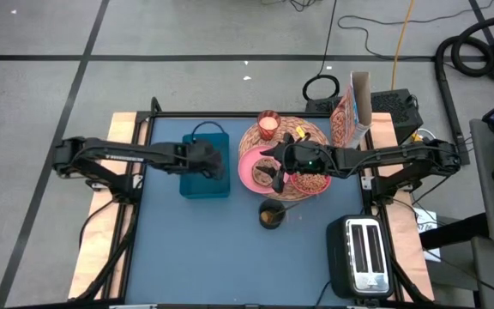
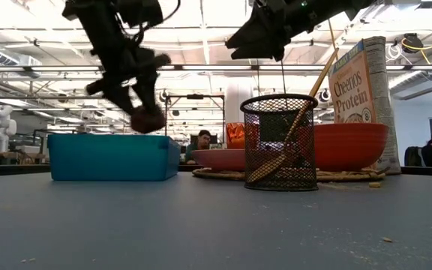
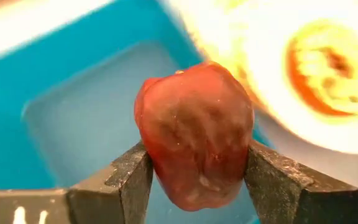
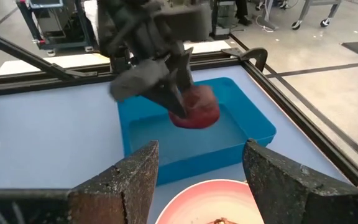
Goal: Arrange a breakfast setting
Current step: Put the apple to the middle of the brown placemat
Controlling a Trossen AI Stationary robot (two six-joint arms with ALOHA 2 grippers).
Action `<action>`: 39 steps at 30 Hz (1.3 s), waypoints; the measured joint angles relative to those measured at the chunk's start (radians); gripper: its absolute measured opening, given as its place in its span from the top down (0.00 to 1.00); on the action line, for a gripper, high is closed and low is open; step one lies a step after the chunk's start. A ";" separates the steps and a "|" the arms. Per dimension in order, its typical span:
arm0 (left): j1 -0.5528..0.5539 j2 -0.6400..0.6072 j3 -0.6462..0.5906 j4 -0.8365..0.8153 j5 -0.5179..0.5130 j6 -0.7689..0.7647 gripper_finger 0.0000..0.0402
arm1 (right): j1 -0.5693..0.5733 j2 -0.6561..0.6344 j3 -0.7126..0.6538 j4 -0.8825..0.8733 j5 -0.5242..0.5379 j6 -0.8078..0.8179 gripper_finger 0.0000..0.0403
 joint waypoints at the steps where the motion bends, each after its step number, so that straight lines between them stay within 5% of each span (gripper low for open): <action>1: -0.006 -0.009 0.000 0.040 0.001 0.066 0.45 | 0.000 0.000 0.000 0.001 0.000 0.010 0.45; 10: -0.058 -0.024 0.000 0.363 0.097 0.463 0.45 | 0.000 0.000 0.000 0.001 0.001 0.016 0.45; 25: -0.130 -0.025 0.001 0.431 0.186 0.719 0.45 | 0.010 0.000 0.000 -0.002 -0.032 -0.011 0.44; 39: -0.165 -0.025 0.001 0.460 0.211 0.820 0.45 | 0.010 0.000 0.000 -0.002 -0.212 -0.006 0.08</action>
